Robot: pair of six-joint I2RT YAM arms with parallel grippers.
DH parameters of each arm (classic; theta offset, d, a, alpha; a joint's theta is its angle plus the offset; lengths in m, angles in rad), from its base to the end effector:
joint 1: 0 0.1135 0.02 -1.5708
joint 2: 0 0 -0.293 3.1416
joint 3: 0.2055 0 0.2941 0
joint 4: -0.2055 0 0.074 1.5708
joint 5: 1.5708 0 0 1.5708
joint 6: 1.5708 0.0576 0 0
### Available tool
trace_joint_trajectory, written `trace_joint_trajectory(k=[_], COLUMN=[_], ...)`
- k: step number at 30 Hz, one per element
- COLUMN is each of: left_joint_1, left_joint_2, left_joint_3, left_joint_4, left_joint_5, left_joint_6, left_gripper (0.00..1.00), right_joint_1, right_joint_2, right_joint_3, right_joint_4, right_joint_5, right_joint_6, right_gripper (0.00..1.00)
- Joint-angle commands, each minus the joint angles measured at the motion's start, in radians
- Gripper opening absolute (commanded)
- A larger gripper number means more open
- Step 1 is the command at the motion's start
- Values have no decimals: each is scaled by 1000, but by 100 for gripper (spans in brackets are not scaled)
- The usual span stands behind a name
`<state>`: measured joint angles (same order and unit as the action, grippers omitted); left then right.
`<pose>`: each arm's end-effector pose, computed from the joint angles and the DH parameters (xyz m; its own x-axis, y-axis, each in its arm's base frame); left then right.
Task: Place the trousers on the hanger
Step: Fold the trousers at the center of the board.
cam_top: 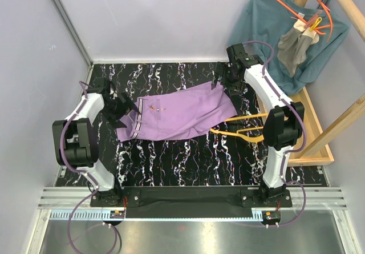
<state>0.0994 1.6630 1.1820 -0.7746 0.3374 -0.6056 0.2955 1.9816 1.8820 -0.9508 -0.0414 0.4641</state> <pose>0.3698 0.0177 0.2032 -0.7826 -0.6179 -0.0757 -0.5316 0.7266 -0.4352 0.4727 0.1464 0.2991 -0.8813 0.1992 -0.4286 0.0937 0.9625 0.2547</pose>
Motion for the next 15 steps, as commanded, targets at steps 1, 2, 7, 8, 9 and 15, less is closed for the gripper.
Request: trace_joint_trajectory(k=[1, 2, 7, 8, 9, 15], left_joint_1=[6, 6, 8, 8, 10, 23], left_joint_2=[-3, 9, 29, 23, 3, -78], left_joint_3=[7, 8, 34, 37, 41, 14], left_joint_4=[11, 0, -11, -28, -34, -8], left_joint_5=[20, 14, -6, -23, -40, -101], left_joint_6=[26, 29, 35, 35, 41, 84], left_gripper=[99, 99, 99, 99, 99, 99], right_joint_1=[1, 1, 1, 1, -1, 1], right_joint_2=[0, 2, 16, 16, 16, 20], right_joint_3=[48, 48, 54, 55, 57, 60], right_joint_4=[-6, -5, -8, -8, -8, -8], right_joint_5=[29, 28, 9, 11, 14, 17], right_joint_6=[-16, -16, -7, -7, -10, -16], right_gripper=[100, 100, 100, 100, 100, 100])
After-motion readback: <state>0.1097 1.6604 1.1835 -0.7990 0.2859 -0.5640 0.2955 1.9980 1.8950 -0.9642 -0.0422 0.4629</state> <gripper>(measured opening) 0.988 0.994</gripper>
